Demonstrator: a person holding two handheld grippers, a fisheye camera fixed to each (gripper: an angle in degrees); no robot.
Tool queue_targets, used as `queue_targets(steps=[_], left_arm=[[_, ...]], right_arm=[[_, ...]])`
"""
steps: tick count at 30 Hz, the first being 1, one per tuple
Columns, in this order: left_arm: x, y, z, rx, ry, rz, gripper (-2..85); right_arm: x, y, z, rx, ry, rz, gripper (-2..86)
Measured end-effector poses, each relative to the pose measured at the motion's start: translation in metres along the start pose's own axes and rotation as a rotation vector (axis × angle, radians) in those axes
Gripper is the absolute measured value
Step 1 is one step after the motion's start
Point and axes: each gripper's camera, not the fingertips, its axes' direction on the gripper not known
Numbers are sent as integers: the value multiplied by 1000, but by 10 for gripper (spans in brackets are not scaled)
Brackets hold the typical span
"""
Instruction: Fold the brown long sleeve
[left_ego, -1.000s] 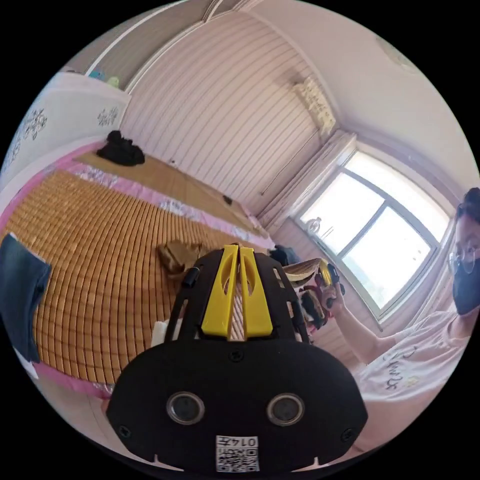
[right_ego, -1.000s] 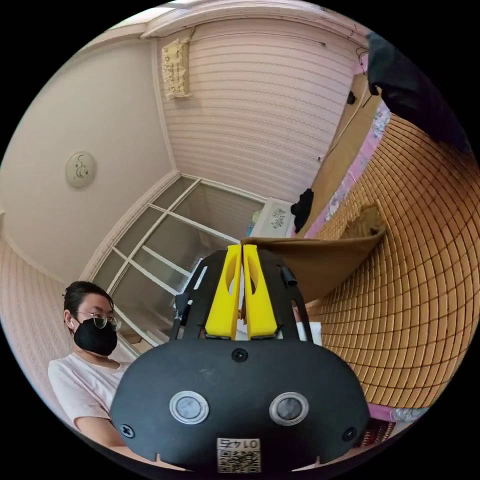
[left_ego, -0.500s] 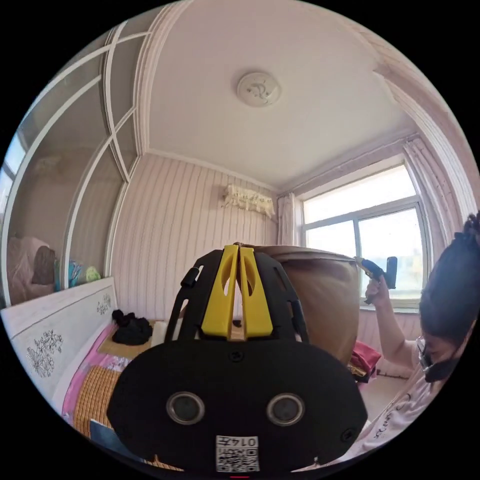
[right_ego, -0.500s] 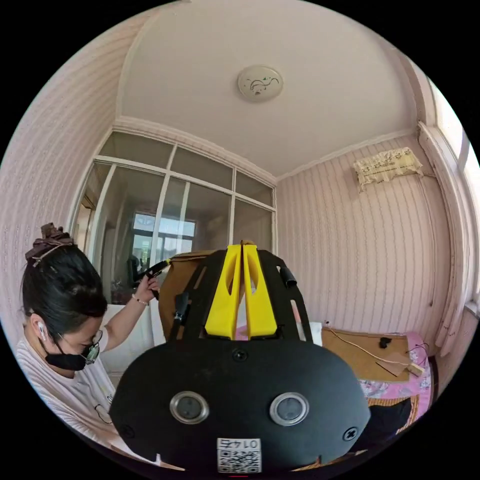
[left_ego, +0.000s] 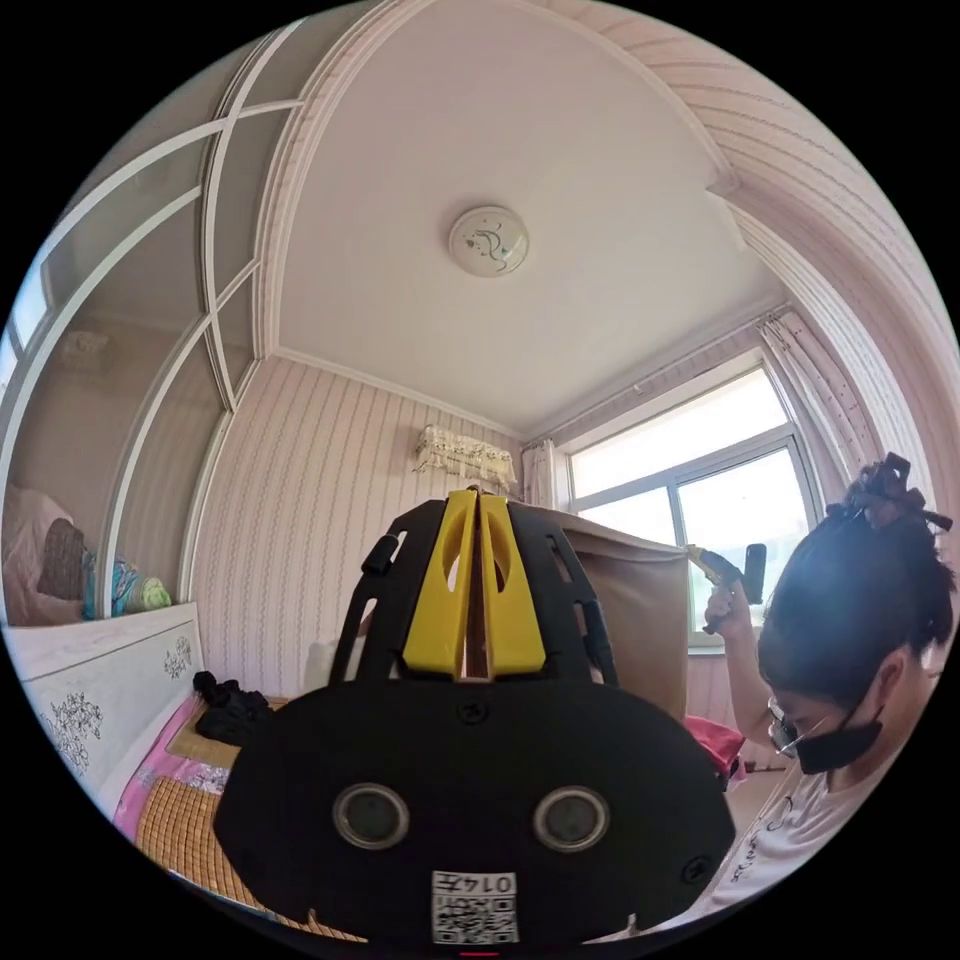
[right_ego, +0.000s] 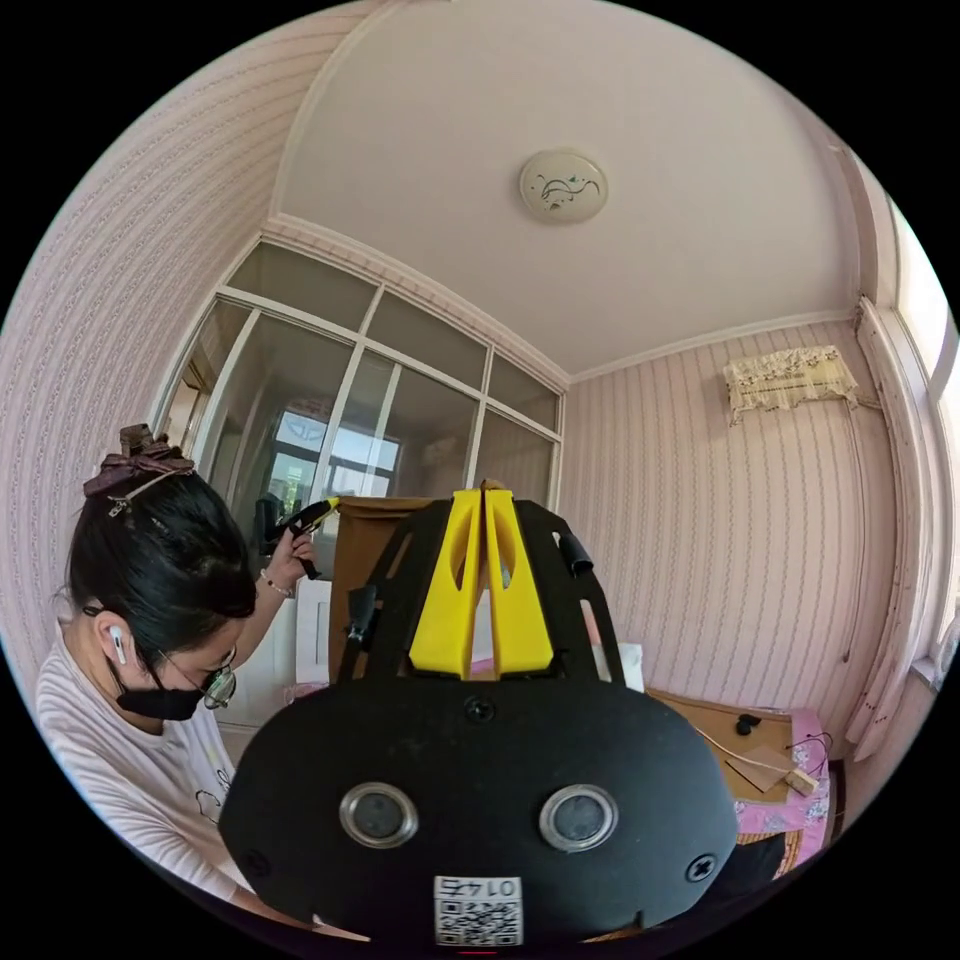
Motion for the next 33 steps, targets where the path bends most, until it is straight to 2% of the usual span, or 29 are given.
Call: queue_targets(steps=[5, 9, 12, 15, 17, 18, 20, 22, 24, 26, 29, 33], left_arm=[[21, -30, -15, 84, 23, 63, -10], [17, -39, 5, 69, -10, 79, -10], [-14, -27, 52, -43, -61, 15, -10], [-67, 15, 124, -261, -131, -122, -10], [-117, 74, 185, -471, -173, -262, -10], [-130, 92, 199, -517, -176, -307, -10], [-165, 160, 242, -666, -280, -421, -10], [-178, 192, 267, -726, -306, -446, -10], [-188, 193, 285, -672, -289, -462, -10], [-192, 165, 301, -531, -256, -400, -10], [-189, 140, 312, -438, -240, -266, -10], [-203, 169, 312, -475, -204, -225, -10]], right_arm=[[-24, -27, -19, 35, -41, -40, -5], [-29, -47, -15, 57, -5, -76, -5], [3, -49, 28, -47, 58, -23, -6], [72, -17, 110, -308, 177, 103, -6], [140, 47, 185, -564, 274, 255, -6], [157, 68, 201, -623, 290, 307, -6], [214, 151, 244, -728, 297, 556, -6], [242, 182, 253, -626, 238, 711, -6], [263, 184, 258, -491, 216, 797, -6], [273, 146, 264, -311, 218, 726, -5], [267, 94, 273, -169, 166, 573, -5], [255, 94, 288, -191, 153, 429, -4]])
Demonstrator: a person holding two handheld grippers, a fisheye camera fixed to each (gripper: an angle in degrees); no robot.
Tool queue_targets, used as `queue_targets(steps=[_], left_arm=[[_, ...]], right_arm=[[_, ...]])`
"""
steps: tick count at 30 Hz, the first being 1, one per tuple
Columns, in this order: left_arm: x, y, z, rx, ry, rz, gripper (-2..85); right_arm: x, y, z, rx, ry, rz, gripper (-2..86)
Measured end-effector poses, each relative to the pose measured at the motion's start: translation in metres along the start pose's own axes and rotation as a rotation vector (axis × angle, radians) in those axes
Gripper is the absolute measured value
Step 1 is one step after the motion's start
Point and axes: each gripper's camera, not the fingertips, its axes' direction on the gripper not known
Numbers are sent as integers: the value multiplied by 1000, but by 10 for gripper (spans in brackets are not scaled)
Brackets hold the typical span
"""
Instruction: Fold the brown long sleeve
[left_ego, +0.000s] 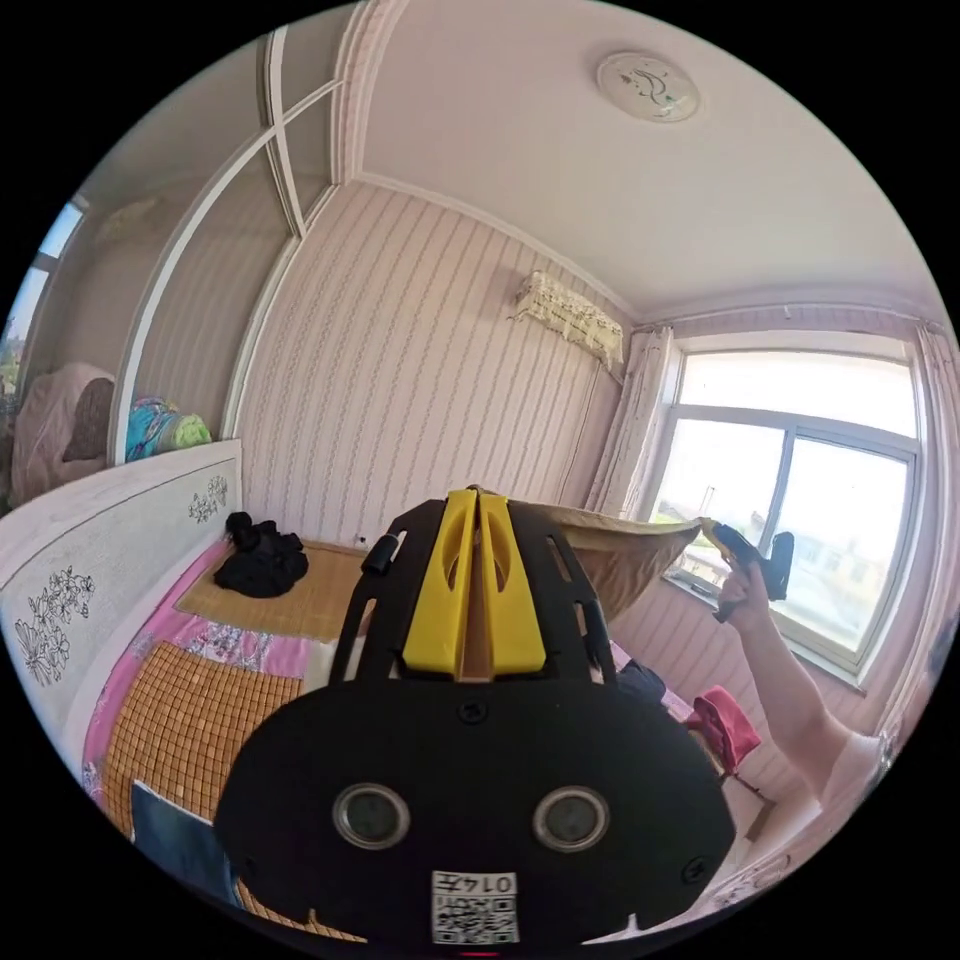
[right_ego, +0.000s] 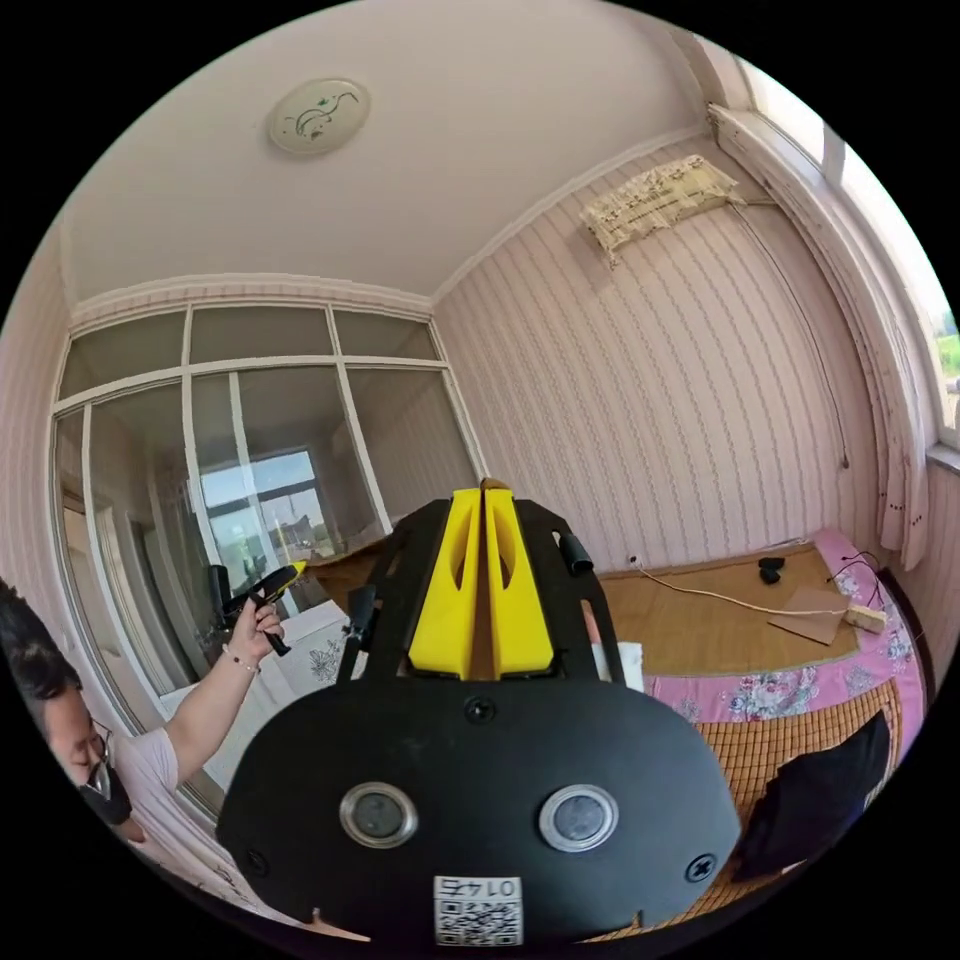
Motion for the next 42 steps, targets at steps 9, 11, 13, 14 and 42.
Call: queue_targets(steps=[9, 11, 13, 14, 42], left_arm=[[-125, 243, 123, -759, -44, -95, -10], [-162, 316, 146, -875, -53, -244, -10], [-185, 359, 158, -923, -52, -350, -10], [-196, 382, 164, -958, -65, -391, -10], [-289, 500, 200, -1345, -65, -320, -9]], right_arm=[[70, 253, 85, -547, 148, 78, -3], [101, 335, 105, -683, 181, 247, -3], [119, 384, 115, -759, 207, 372, -3], [126, 409, 120, -802, 228, 433, -3], [69, 461, 222, -1413, 161, 388, -5]])
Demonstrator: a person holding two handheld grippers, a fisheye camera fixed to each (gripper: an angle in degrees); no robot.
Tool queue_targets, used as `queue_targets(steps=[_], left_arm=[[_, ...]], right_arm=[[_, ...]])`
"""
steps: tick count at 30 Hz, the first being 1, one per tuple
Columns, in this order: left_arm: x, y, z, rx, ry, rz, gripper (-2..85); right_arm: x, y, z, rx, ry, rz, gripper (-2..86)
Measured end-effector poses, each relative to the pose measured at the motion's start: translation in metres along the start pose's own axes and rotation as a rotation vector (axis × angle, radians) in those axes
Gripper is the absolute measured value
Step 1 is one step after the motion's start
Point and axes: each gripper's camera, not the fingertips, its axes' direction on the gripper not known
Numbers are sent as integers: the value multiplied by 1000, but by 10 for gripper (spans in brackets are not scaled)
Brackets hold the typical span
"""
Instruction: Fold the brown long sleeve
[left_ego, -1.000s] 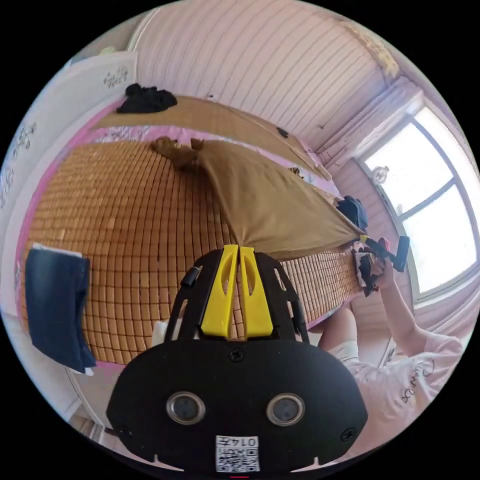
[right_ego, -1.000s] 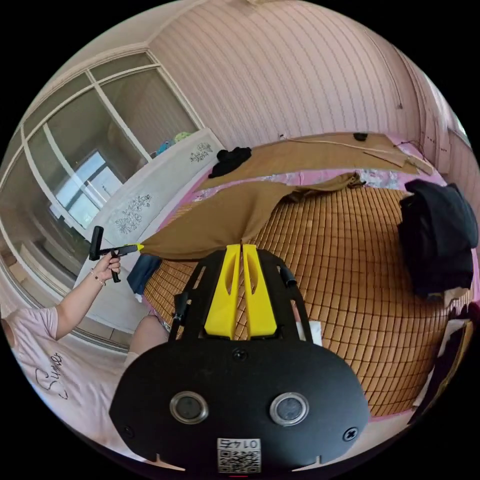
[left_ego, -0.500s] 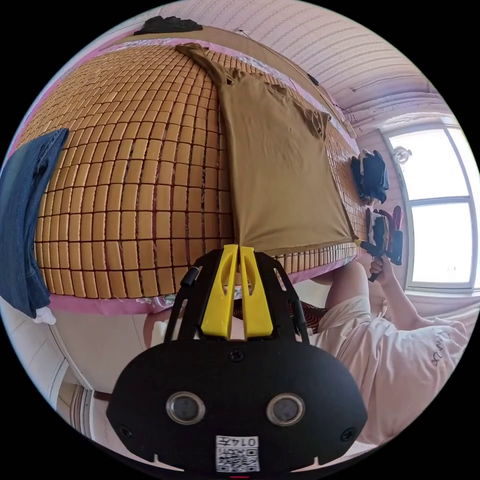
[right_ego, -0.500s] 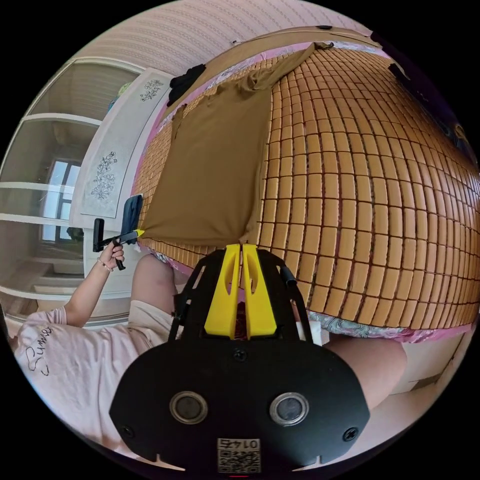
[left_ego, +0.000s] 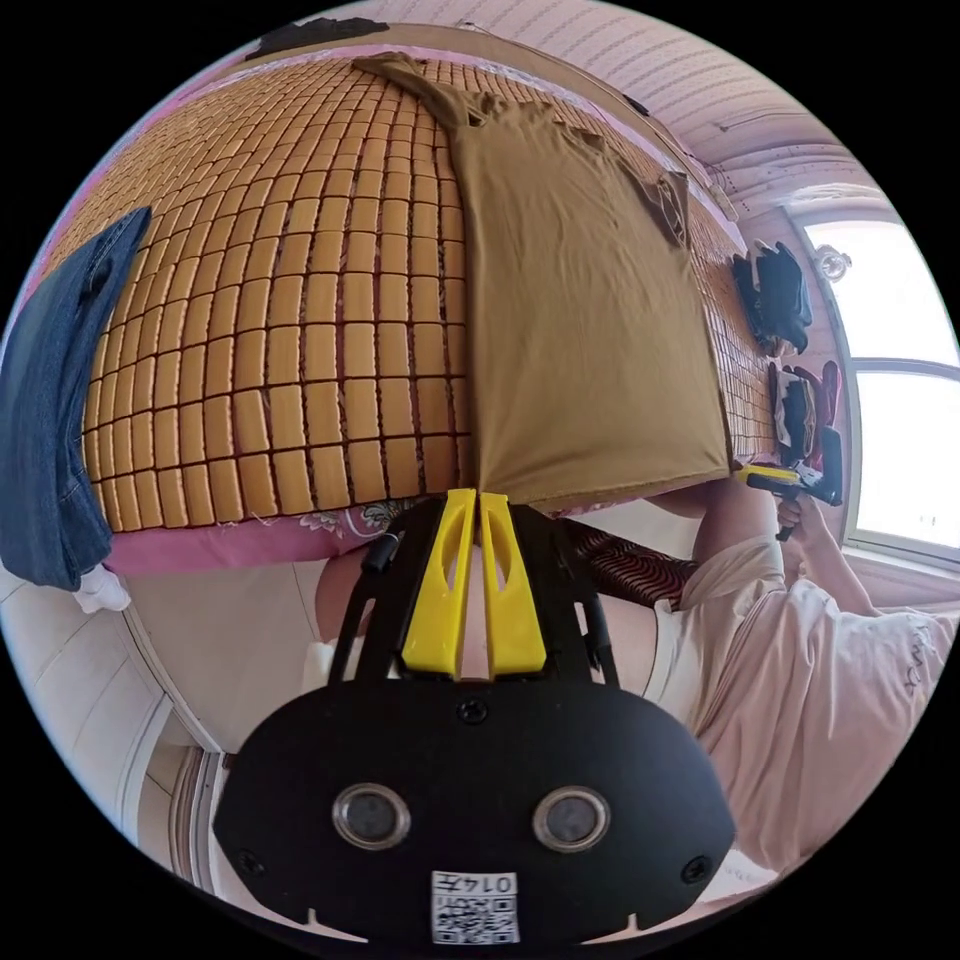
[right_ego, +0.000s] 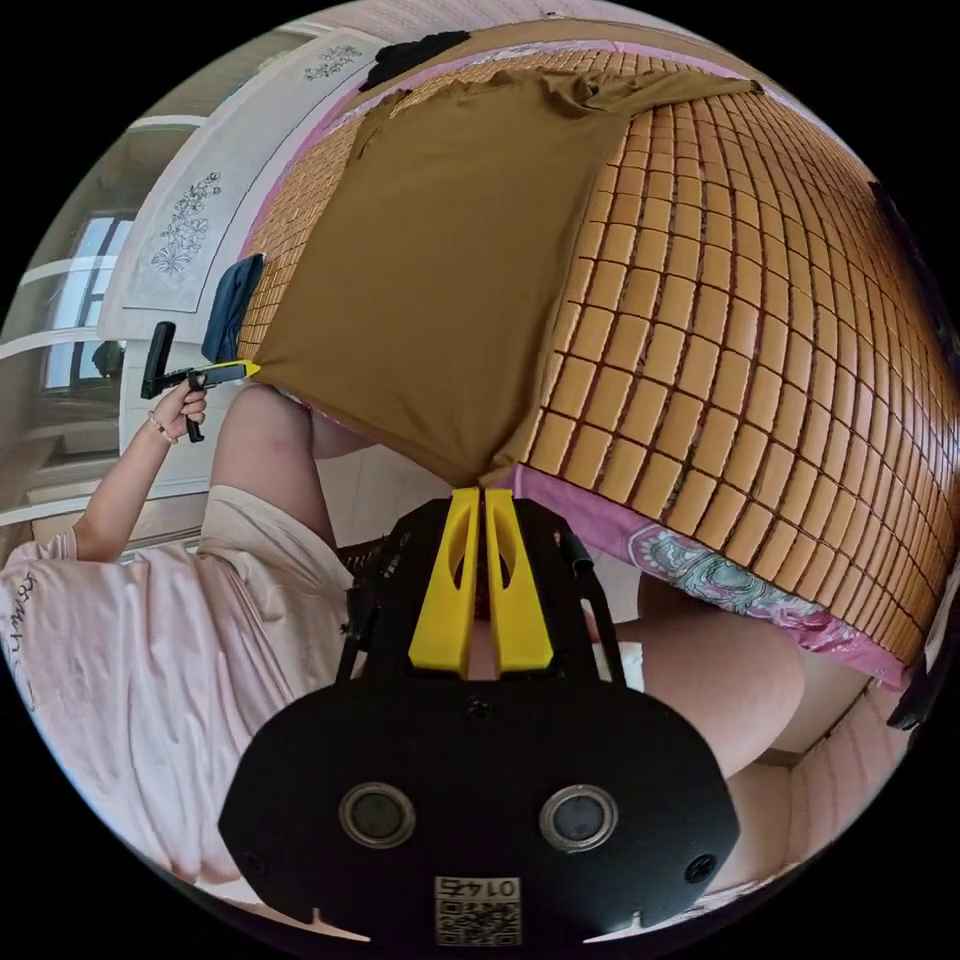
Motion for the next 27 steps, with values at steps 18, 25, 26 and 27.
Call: queue_targets(steps=[18, 25, 26, 27], left_arm=[[-11, 6, 26, 18, -126, -82, 5], [13, 11, 2, 178, -103, -8, 5], [21, 8, -1, 201, -96, 18, 5], [25, 6, -1, 211, -93, 31, 5]], right_arm=[[-28, 16, -22, 117, 125, 103, -4], [-21, 49, -44, 252, 84, 160, 13], [-18, 53, -48, 270, 79, 173, 18], [-17, 55, -50, 280, 79, 178, 21]])
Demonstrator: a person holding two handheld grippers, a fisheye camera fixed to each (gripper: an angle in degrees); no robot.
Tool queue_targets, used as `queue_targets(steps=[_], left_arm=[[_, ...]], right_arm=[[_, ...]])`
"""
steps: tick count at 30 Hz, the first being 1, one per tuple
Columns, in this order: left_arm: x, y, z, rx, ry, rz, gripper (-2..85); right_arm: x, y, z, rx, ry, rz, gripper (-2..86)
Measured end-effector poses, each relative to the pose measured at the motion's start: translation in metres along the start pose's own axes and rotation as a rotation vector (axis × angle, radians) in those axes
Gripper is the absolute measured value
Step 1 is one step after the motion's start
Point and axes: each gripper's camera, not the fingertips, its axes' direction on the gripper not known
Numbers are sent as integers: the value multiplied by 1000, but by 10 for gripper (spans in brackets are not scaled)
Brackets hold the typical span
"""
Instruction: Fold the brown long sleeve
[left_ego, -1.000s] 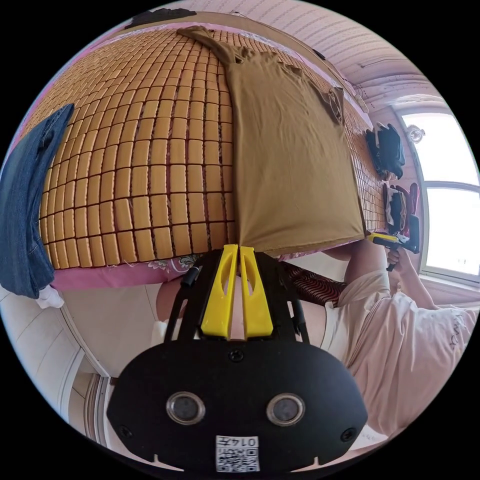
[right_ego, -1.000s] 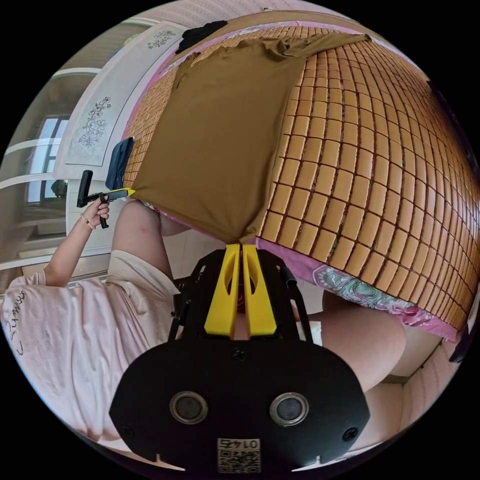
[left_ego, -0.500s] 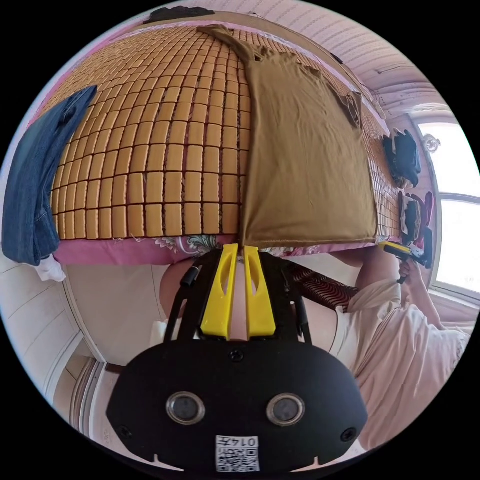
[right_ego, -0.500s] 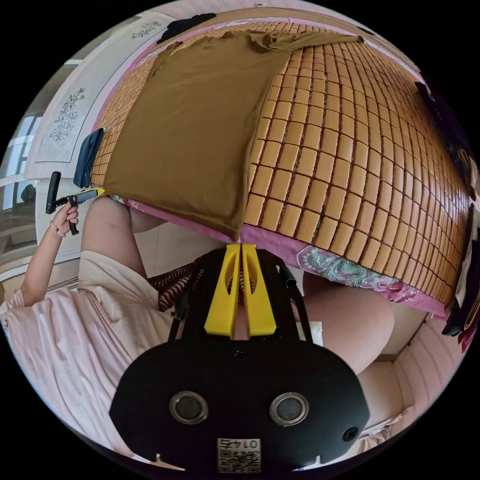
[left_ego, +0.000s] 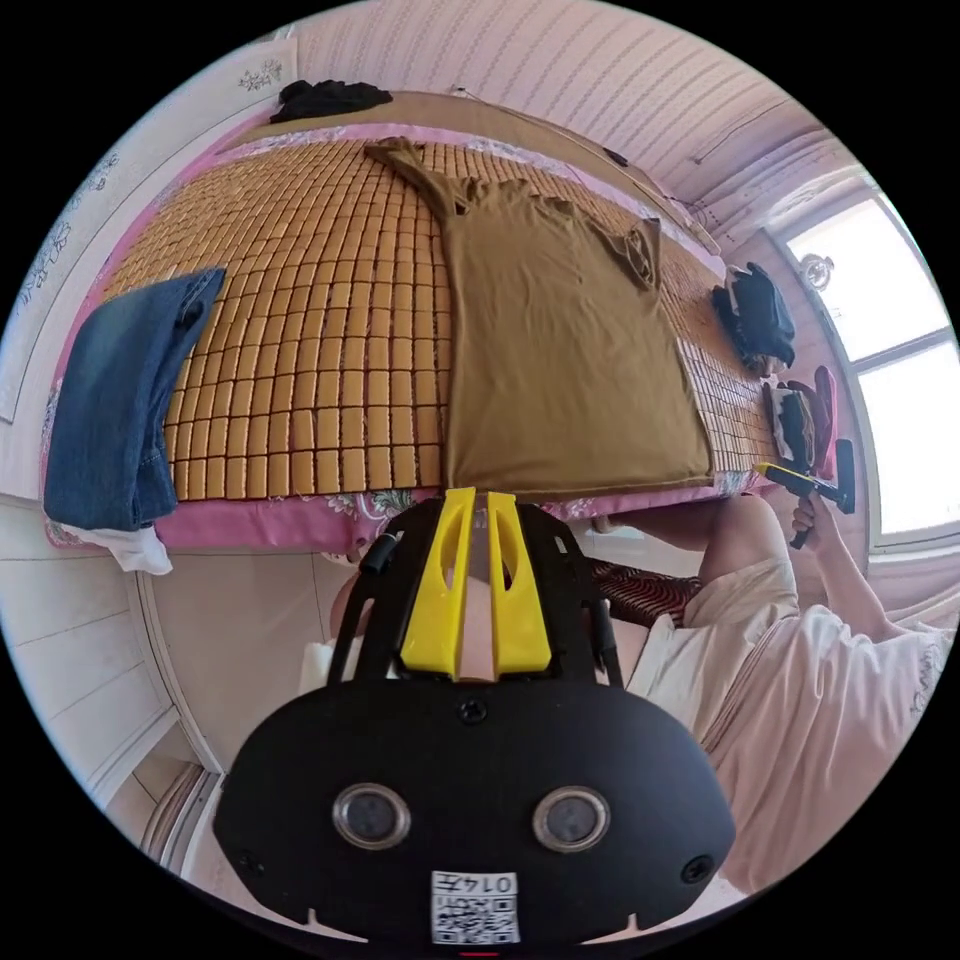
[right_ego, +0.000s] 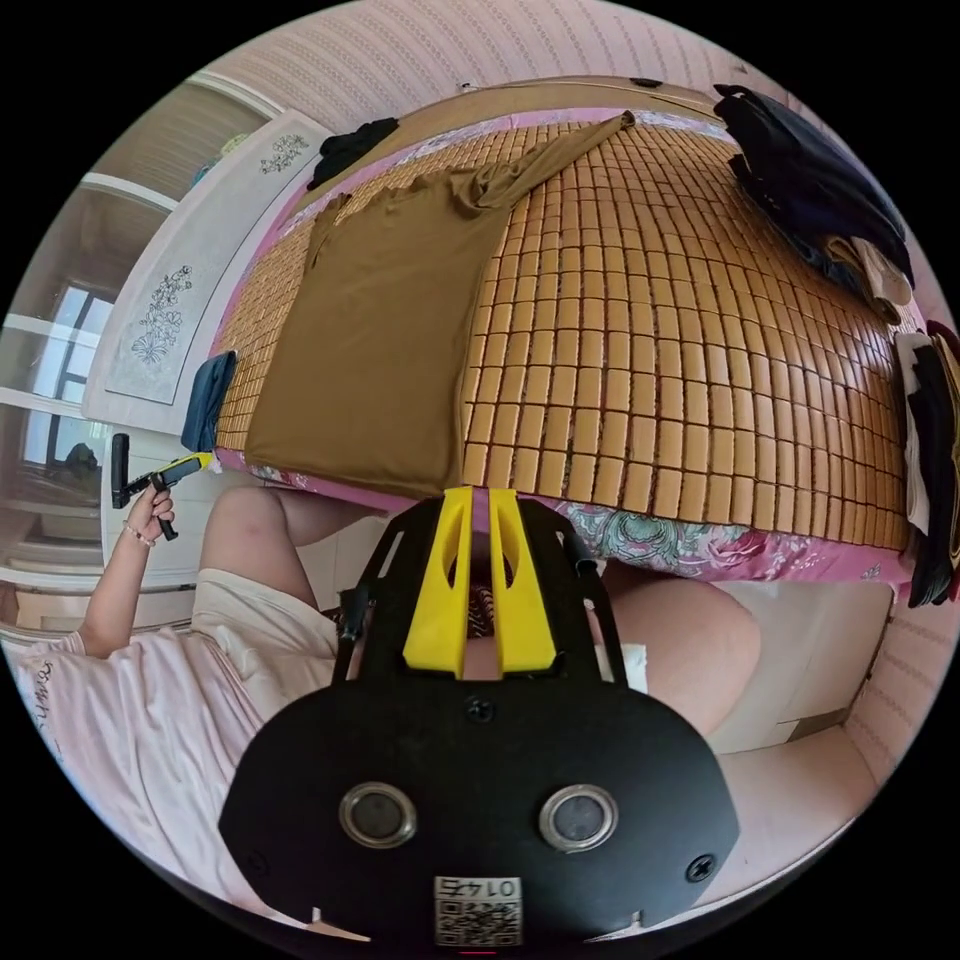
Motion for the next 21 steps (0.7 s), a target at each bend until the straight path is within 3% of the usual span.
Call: queue_targets(steps=[9, 17, 21], left_arm=[[84, -70, 33, 88, 101, 233, 15], [171, -229, 119, 106, 169, 434, 43], [195, -297, 154, 116, 265, 434, 45]], right_arm=[[18, -66, -38, 184, 46, -26, 66], [37, -247, -9, 281, 148, -16, 101], [53, -330, 25, 309, 219, 29, 112]])
